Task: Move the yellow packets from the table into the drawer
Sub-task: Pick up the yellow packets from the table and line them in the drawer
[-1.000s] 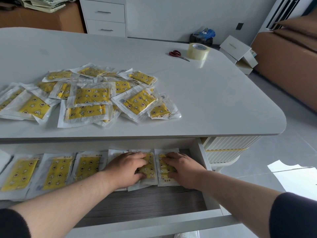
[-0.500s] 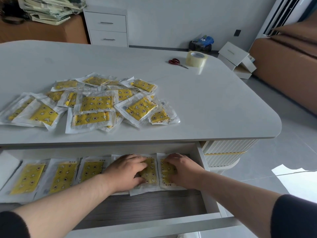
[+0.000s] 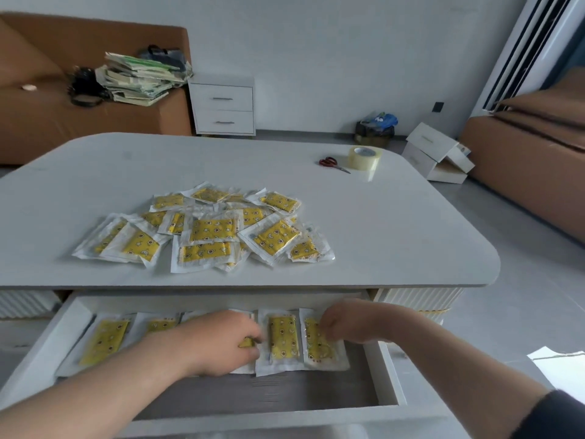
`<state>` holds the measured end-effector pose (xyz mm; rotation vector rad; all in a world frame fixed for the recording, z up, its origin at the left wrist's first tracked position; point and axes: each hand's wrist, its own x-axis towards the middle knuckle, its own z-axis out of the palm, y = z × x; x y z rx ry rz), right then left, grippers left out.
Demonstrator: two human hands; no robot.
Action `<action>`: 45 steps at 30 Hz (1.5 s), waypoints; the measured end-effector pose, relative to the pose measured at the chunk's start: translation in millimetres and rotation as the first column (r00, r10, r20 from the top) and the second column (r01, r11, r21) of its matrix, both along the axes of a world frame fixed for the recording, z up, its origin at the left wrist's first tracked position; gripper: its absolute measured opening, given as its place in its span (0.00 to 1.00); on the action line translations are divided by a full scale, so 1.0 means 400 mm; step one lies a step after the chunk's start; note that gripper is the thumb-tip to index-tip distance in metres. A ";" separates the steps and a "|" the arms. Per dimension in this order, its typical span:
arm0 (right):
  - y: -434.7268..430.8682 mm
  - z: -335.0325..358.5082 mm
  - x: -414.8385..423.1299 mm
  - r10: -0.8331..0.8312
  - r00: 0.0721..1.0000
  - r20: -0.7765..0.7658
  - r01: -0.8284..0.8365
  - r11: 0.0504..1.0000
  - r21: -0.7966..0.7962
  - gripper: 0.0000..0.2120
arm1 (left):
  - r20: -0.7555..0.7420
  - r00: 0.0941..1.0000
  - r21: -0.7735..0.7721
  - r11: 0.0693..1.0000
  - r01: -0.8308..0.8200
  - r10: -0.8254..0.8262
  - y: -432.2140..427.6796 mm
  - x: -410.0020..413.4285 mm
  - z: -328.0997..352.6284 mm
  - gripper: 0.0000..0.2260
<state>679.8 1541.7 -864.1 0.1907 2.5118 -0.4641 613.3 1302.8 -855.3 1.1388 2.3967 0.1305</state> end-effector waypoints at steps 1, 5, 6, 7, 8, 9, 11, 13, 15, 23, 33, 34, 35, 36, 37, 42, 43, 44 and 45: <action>-0.007 0.030 0.001 -0.006 1.000 -0.025 0.005 0.999 -0.036 0.16 | 0.012 0.999 0.042 0.998 -0.037 0.036 -0.014 0.009 0.030 0.16; -0.039 0.121 -0.006 -0.130 0.974 -0.185 0.084 0.968 -0.236 0.14 | 0.112 0.966 0.267 0.929 -0.255 0.233 -0.081 0.019 0.134 0.11; -0.048 0.136 -0.008 -0.194 0.954 -0.228 0.117 0.943 -0.311 0.12 | 0.139 0.950 0.320 0.896 -0.309 0.278 -0.097 0.015 0.153 0.09; -0.056 0.148 -0.006 -0.253 0.931 -0.263 0.143 0.916 -0.375 0.10 | 0.164 0.935 0.366 0.861 -0.354 0.315 -0.111 0.008 0.166 0.07; -0.063 0.158 -0.005 -0.301 0.907 -0.294 0.161 0.894 -0.419 0.09 | 0.187 0.919 0.408 0.824 -0.394 0.347 -0.122 -0.001 0.177 0.06; -0.068 0.163 -0.003 -0.338 0.884 -0.322 0.174 0.879 -0.445 0.08 | 0.208 0.902 0.443 0.786 -0.431 0.378 -0.132 -0.012 0.184 0.06; -0.070 0.157 -0.001 -0.397 0.847 -0.354 0.202 0.856 -0.477 0.07 | 0.237 0.866 0.502 0.708 -0.498 0.441 -0.144 -0.036 0.186 0.06; -0.066 0.146 -0.004 -0.417 0.831 -0.367 0.220 0.854 -0.471 0.06 | 0.248 0.839 0.524 0.661 -0.537 0.485 -0.148 -0.056 0.179 0.05; -0.061 0.132 -0.015 -0.427 0.826 -0.367 0.245 0.859 -0.449 0.05 | 0.232 0.827 0.517 0.655 -0.551 0.513 -0.147 -0.077 0.166 0.05; -0.079 0.106 -0.150 -0.596 0.635 -0.491 0.500 0.802 -0.327 0.10 | 0.147 0.749 0.513 0.598 -0.616 0.646 -0.160 -0.203 0.106 0.02; -0.105 0.091 -0.308 -0.598 0.704 -0.383 0.666 0.744 0.062 0.41 | -0.003 0.764 0.516 0.656 -0.551 0.645 -0.114 -0.258 0.064 0.13; -0.107 0.083 -0.311 -0.597 0.715 -0.364 0.661 0.746 0.075 0.42 | -0.008 0.764 0.509 0.661 -0.552 0.645 -0.122 -0.269 0.057 0.13; -0.108 0.076 -0.312 -0.594 0.721 -0.356 0.659 0.747 0.087 0.42 | -0.017 0.764 0.505 0.665 -0.551 0.645 -0.128 -0.281 0.049 0.14; -0.109 0.071 -0.315 -0.591 0.723 -0.358 0.658 0.746 0.098 0.43 | -0.032 0.762 0.510 0.666 -0.544 0.647 -0.130 -0.294 0.043 0.14; -0.110 0.067 -0.318 -0.588 0.723 -0.363 0.659 0.744 0.107 0.43 | -0.053 0.756 0.527 0.661 -0.534 0.652 -0.129 -0.306 0.039 0.15; -0.119 0.057 -0.338 -0.594 0.718 -0.362 0.669 0.732 0.128 0.43 | -0.164 0.810 0.567 0.726 -0.390 0.563 -0.072 -0.342 0.025 0.23; -0.119 0.058 -0.339 -0.593 0.721 -0.360 0.668 0.732 0.131 0.43 | -0.184 0.844 0.515 0.781 -0.354 0.504 -0.058 -0.346 0.016 0.25; -0.117 0.059 -0.340 -0.591 0.724 -0.356 0.665 0.735 0.134 0.43 | -0.206 0.863 0.459 0.825 -0.330 0.461 -0.047 -0.348 0.007 0.25; -0.114 0.060 -0.340 -0.588 0.730 -0.348 0.660 0.739 0.136 0.42 | -0.232 0.869 0.412 0.854 -0.319 0.437 -0.039 -0.351 0.000 0.25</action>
